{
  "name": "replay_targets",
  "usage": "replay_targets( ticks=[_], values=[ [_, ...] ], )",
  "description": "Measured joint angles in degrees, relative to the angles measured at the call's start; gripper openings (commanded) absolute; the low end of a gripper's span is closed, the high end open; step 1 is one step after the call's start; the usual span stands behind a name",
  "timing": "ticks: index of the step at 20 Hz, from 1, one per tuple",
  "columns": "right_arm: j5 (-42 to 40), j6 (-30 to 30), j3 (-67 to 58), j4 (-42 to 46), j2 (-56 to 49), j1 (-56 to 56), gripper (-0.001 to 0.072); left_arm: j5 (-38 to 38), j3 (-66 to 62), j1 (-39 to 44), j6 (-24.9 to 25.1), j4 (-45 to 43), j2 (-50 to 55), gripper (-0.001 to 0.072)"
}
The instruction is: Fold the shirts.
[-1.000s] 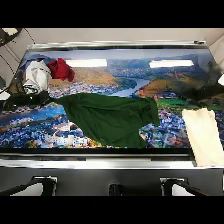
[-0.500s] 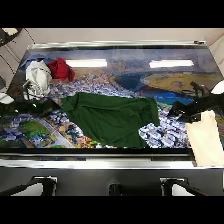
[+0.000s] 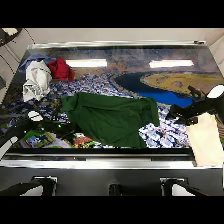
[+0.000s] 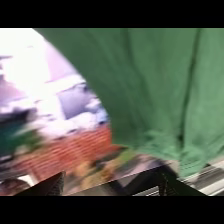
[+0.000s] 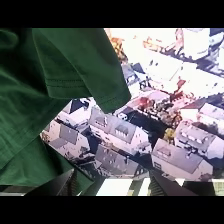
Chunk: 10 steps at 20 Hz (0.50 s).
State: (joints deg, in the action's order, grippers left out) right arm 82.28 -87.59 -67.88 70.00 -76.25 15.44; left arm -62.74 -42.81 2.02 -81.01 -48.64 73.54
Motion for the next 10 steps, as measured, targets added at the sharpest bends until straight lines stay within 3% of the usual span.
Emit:
replay_targets(
  ticks=[5, 7, 10],
  values=[
    [-2.49, 0.28, 0.48, 0.04, -1.86, 0.0, 0.0561, 3.32, -4.81, -3.58, 0.0, 1.62, 0.15, 0.0633],
    [-3.82, 0.35, 0.55, -0.13, -3.3, 0.0, 0.0561, 4.31, -8.37, -6.21, 0.0, 0.28, 0.35, 0.06],
    [-5.16, 0.57, 0.59, -1.05, -6.21, 0.0, 0.0563, 5.16, -14.91, -9.84, -0.76, -4.13, 2.19, 0.0609]
  ],
)
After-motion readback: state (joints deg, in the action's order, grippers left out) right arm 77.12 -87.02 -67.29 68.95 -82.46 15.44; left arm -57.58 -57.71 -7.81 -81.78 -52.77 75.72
